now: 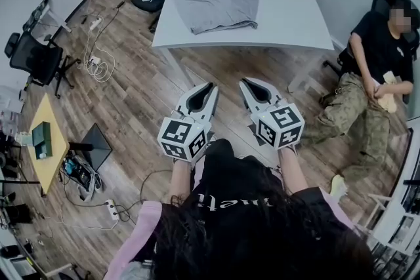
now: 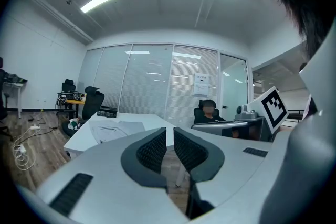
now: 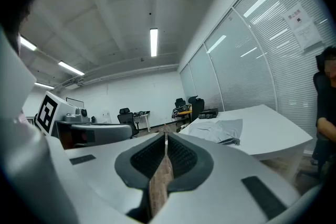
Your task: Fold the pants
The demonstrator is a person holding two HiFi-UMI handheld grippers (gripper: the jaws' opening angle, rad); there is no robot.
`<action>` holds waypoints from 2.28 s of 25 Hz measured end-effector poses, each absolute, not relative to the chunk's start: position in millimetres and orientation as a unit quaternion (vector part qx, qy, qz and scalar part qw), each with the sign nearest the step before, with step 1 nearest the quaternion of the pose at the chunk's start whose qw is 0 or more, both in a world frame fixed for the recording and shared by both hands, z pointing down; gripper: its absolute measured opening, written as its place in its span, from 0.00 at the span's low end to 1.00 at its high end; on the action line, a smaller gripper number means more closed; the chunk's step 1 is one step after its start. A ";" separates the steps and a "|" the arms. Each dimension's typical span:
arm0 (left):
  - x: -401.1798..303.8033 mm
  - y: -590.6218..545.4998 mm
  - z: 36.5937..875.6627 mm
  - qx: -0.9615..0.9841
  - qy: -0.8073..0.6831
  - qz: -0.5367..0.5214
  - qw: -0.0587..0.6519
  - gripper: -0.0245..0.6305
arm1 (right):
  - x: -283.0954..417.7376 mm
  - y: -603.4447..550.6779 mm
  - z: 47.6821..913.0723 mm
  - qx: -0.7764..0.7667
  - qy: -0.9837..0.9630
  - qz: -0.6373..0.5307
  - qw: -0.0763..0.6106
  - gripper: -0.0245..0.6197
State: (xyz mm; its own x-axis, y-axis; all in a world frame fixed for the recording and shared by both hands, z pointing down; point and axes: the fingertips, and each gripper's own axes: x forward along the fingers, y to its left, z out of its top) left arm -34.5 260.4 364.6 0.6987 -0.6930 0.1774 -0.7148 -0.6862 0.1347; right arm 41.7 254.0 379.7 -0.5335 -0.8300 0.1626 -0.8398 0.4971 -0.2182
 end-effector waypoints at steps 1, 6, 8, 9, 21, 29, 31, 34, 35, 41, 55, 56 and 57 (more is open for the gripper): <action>-34.6 259.7 366.5 0.916 -0.384 0.057 0.099 0.13 | 42.4 253.1 382.6 0.483 -0.864 0.138 0.020 0.08; -42.4 255.4 368.8 0.912 -0.391 0.063 0.105 0.13 | 37.3 246.5 388.6 0.480 -0.864 0.150 0.022 0.08; -43.2 249.9 369.4 0.911 -0.393 0.066 0.108 0.13 | 36.1 240.2 388.8 0.478 -0.865 0.153 0.024 0.08; -43.7 246.6 370.0 0.910 -0.393 0.067 0.109 0.13 | 34.9 236.7 389.2 0.477 -0.865 0.154 0.025 0.08; -59.0 161.3 388.3 0.911 -0.386 0.068 0.127 0.13 | 18.5 159.1 407.3 0.475 -0.862 0.171 0.039 0.08; -80.9 73.7 403.7 0.914 -0.372 0.084 0.139 0.13 | -9.5 73.8 426.7 0.474 -0.856 0.201 0.051 0.08; -88.1 52.9 406.0 0.915 -0.368 0.086 0.143 0.13 | -16.1 53.2 429.3 0.476 -0.853 0.205 0.054 0.08; -101.3 23.3 411.2 0.915 -0.363 0.092 0.149 0.13 | -27.6 23.9 432.9 0.479 -0.850 0.212 0.055 0.08; -105.4 14.0 412.7 0.915 -0.361 0.097 0.149 0.13 | -30.9 14.6 434.0 0.480 -0.848 0.216 0.054 0.08; -124.1 -30.5 427.4 0.917 -0.346 0.117 0.159 0.13 | -42.8 -31.0 438.0 0.495 -0.838 0.224 0.055 0.08; -111.8 -67.3 468.4 0.925 -0.287 0.159 0.190 0.13 | -17.7 -65.2 451.5 0.545 -0.801 0.239 0.070 0.09; -109.8 -69.0 470.3 0.924 -0.287 0.161 0.192 0.13 | -13.9 -66.4 451.9 0.546 -0.799 0.241 0.070 0.09; -107.1 -70.3 473.0 0.923 -0.287 0.163 0.195 0.13 | -8.8 -67.0 452.7 0.548 -0.797 0.243 0.070 0.09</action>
State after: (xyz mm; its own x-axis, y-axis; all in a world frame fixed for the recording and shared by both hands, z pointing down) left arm -107.1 -70.3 473.0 0.7813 -0.4670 0.4142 -0.5947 -0.7584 0.2666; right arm -8.8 -67.0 452.7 -0.3897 -0.8396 0.3785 -0.9079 0.2814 -0.3106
